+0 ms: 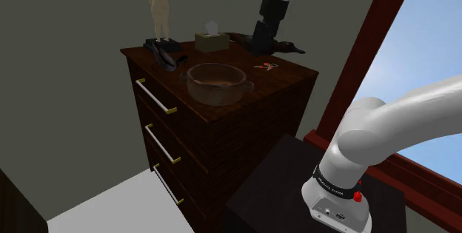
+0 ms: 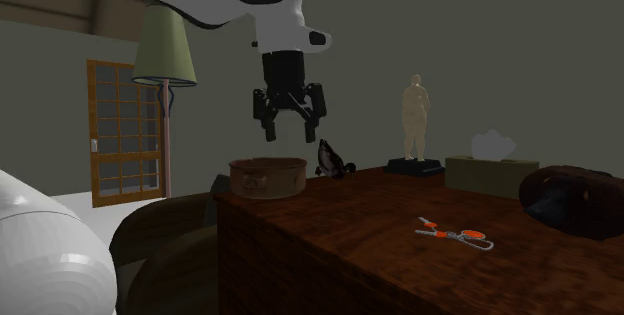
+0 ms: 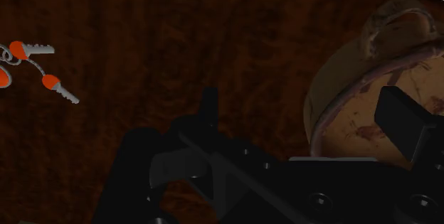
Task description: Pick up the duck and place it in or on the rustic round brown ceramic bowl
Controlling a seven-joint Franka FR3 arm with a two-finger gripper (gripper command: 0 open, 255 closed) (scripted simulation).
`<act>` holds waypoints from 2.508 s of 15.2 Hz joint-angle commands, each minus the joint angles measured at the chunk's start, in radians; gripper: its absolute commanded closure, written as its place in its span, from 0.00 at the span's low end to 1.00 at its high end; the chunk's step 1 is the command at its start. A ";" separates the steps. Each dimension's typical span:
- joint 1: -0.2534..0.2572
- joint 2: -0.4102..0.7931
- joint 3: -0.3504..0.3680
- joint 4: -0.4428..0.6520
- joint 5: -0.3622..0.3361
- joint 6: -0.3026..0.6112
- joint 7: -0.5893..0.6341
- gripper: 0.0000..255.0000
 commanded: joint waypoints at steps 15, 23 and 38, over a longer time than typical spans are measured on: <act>0.013 0.419 0.213 0.255 -0.151 0.291 0.171 0.00; 0.022 0.694 0.320 0.508 -0.360 0.335 0.313 0.00; 0.074 0.975 0.341 0.741 -0.583 0.367 0.418 0.00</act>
